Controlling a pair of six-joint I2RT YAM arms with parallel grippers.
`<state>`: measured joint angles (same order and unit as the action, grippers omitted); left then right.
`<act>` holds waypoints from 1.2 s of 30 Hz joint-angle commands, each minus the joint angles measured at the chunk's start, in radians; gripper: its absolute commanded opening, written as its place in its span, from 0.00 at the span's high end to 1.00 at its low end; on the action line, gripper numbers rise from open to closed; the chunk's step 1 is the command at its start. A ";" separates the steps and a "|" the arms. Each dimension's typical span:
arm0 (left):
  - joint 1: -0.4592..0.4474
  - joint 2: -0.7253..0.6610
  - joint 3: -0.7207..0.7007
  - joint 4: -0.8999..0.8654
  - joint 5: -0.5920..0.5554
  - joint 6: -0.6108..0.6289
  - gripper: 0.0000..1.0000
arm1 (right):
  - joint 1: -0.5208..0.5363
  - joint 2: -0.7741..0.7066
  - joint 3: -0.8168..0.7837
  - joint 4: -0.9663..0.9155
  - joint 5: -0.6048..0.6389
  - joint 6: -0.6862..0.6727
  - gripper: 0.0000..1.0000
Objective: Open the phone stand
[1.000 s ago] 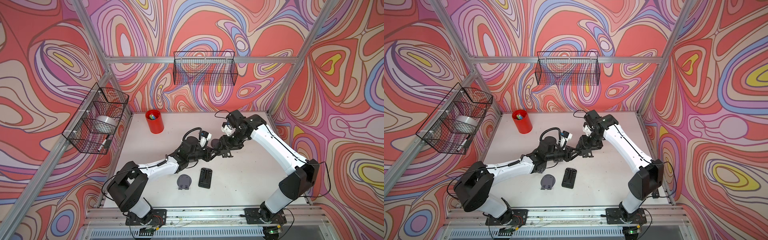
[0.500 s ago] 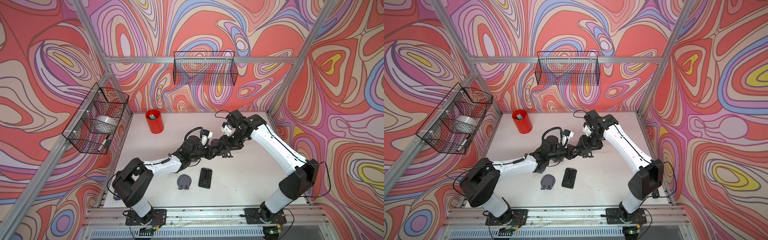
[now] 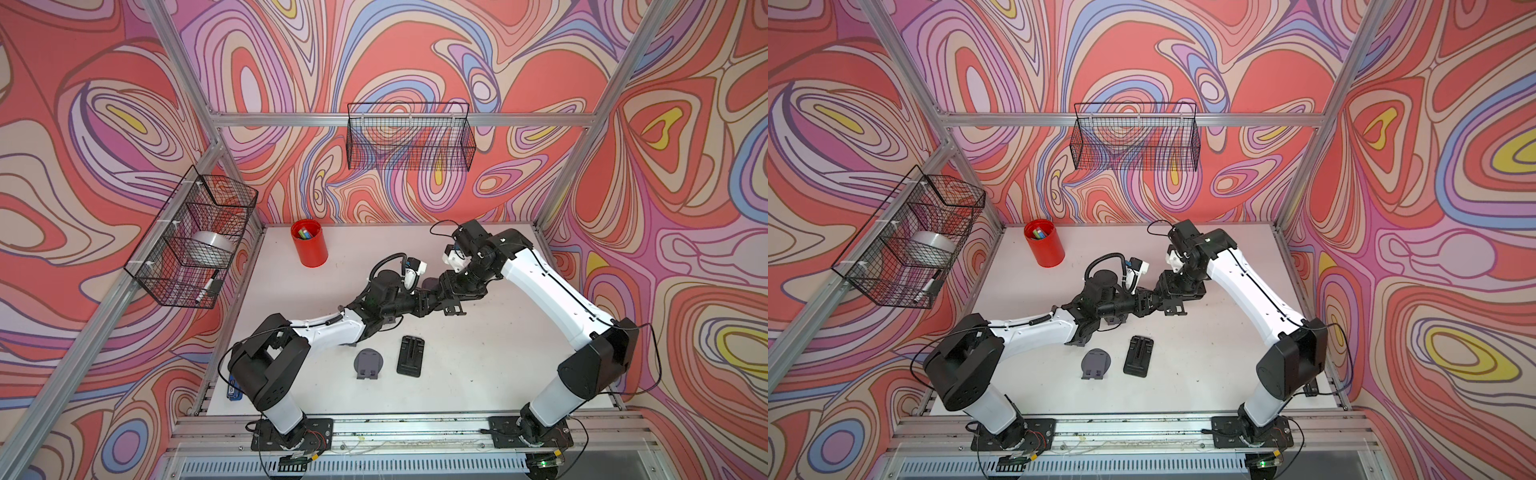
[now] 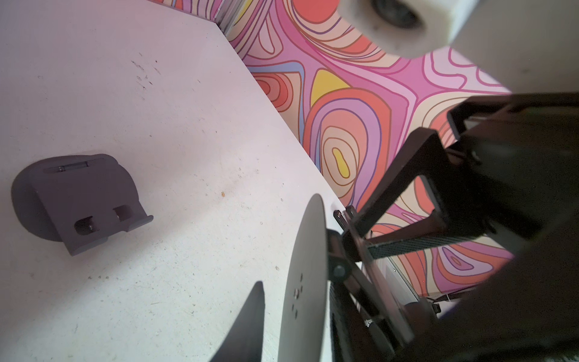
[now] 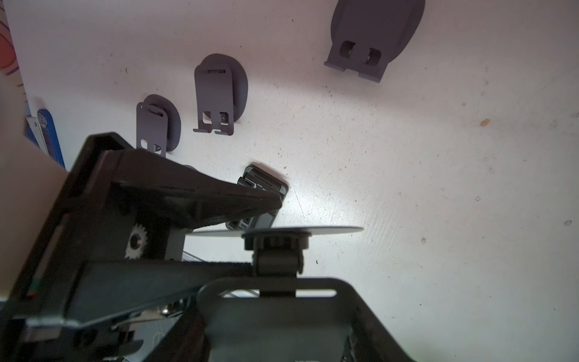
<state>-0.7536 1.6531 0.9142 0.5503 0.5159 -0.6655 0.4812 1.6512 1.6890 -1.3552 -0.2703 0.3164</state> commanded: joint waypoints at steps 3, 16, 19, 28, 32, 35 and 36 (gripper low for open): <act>-0.006 0.003 0.027 0.008 0.030 0.023 0.70 | 0.005 -0.005 0.034 0.011 0.009 0.003 0.93; -0.006 0.016 0.043 0.034 0.035 -0.007 1.00 | 0.005 -0.014 0.016 0.045 0.010 0.019 0.91; -0.006 0.017 0.042 0.057 0.032 -0.029 1.00 | 0.005 -0.028 -0.010 0.079 0.008 0.034 0.87; -0.006 0.018 0.105 -0.013 0.041 0.023 1.00 | 0.006 -0.103 -0.115 0.204 -0.023 0.082 0.46; -0.003 0.023 0.152 -0.080 0.054 0.072 1.00 | 0.007 -0.141 -0.139 0.230 -0.021 0.089 0.32; -0.001 0.028 0.166 -0.090 0.057 0.081 1.00 | 0.005 -0.160 -0.145 0.236 -0.014 0.088 0.26; 0.000 0.028 0.168 -0.092 0.055 0.080 1.00 | 0.005 -0.163 -0.146 0.239 -0.014 0.085 0.21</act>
<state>-0.7525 1.6672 1.0466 0.4450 0.5510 -0.6048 0.4759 1.5105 1.5574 -1.1671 -0.2558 0.3946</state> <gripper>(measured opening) 0.056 0.780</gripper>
